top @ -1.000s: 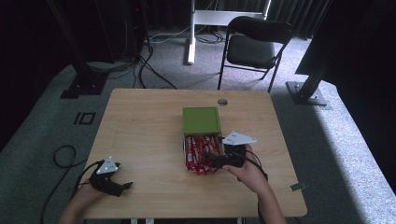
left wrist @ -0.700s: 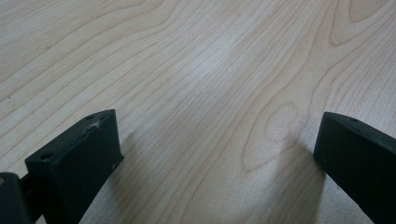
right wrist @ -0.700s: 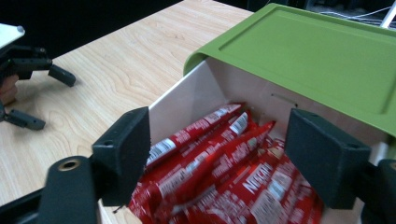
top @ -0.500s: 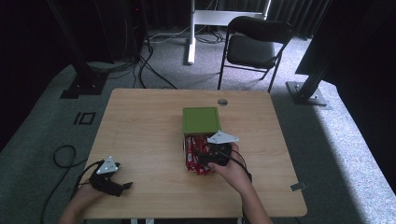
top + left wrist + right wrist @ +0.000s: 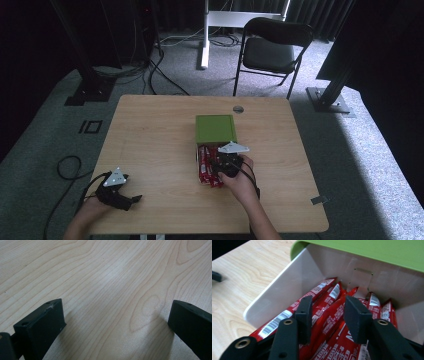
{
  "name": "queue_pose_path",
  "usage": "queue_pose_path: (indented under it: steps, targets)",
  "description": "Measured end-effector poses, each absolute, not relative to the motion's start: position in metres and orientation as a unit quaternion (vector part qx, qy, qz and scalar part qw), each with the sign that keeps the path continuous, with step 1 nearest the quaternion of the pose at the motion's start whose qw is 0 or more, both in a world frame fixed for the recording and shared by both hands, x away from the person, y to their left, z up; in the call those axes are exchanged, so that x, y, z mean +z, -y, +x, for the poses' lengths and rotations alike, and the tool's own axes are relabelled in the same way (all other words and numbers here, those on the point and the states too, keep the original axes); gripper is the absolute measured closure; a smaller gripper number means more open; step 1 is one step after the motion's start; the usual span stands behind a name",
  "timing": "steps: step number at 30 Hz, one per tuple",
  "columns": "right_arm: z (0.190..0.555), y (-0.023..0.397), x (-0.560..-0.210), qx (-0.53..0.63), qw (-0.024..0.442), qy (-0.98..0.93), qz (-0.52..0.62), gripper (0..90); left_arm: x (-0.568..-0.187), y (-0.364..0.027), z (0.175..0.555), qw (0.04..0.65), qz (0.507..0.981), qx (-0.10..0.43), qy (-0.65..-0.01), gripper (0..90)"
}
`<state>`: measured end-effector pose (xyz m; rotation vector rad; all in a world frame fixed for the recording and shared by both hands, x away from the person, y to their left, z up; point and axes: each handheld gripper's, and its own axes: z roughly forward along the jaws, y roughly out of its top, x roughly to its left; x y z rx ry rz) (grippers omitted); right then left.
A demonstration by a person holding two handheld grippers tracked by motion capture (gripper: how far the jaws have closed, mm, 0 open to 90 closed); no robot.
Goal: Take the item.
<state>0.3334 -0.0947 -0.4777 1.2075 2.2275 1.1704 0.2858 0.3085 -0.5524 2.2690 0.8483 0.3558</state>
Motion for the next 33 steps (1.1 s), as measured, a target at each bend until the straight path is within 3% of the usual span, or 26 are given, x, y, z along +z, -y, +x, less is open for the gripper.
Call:
queue_pose_path:
  steps: [3,12,17,33]
  targets:
    - [0.334,0.092,-0.482,0.399,0.163,-0.789,0.439,56.2,-0.552,-0.308,0.286,0.340,0.871,0.137,-0.326,1.5]
    - [0.338,0.093,-0.489,0.399,0.159,-0.764,0.482,75.3,-0.552,-0.308,0.286,0.340,0.871,0.137,-0.326,1.5]
    - [0.339,0.093,-0.489,0.397,0.162,-0.762,0.485,81.0,-0.552,-0.308,0.286,0.340,0.871,0.137,-0.326,1.5]
    - [0.322,0.100,-0.463,0.438,0.156,-0.757,0.459,83.3,-0.552,-0.308,0.286,0.340,0.871,0.137,-0.326,1.5]
